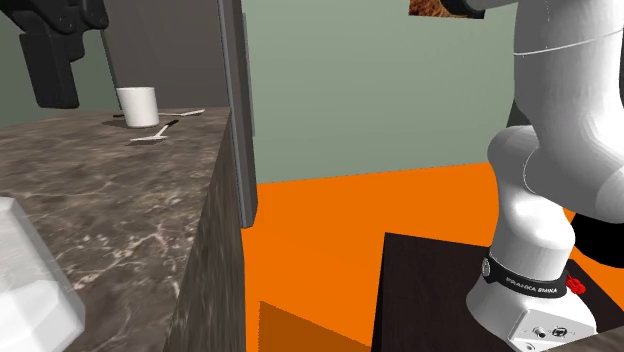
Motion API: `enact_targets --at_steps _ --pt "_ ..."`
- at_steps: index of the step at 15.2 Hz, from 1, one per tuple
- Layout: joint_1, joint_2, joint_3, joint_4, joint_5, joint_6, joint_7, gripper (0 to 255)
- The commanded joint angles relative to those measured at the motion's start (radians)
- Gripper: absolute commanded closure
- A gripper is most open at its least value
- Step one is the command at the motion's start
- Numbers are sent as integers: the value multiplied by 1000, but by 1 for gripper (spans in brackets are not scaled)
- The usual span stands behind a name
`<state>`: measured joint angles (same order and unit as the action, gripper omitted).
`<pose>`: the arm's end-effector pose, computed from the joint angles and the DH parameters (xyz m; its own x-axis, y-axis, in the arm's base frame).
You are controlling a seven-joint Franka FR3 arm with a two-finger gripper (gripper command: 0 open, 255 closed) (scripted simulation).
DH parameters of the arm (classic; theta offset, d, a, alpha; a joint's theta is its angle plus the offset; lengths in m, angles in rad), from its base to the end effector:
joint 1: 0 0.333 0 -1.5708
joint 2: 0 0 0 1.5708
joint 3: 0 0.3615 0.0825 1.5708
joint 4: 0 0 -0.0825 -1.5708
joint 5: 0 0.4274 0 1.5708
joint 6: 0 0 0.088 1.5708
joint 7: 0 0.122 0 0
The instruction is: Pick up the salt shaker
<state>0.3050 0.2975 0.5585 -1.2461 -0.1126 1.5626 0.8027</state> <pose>0.5045 0.4703 0.6528 0.9995 0.0311 0.0112 0.0319 -0.9967 -0.0744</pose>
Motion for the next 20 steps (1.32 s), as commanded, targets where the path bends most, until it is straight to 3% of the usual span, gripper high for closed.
enact_targets --at_steps 1,7,9,10,20 --pt "8 13 0 9 -7 5 9 0" --pt "-16 -20 -2 -126 11 109 0 0" --pt "-16 -20 -2 -126 11 109 0 0" --pt "-16 -19 -2 -124 11 108 0 255" --pt "-13 -16 -1 -107 9 94 1 255"
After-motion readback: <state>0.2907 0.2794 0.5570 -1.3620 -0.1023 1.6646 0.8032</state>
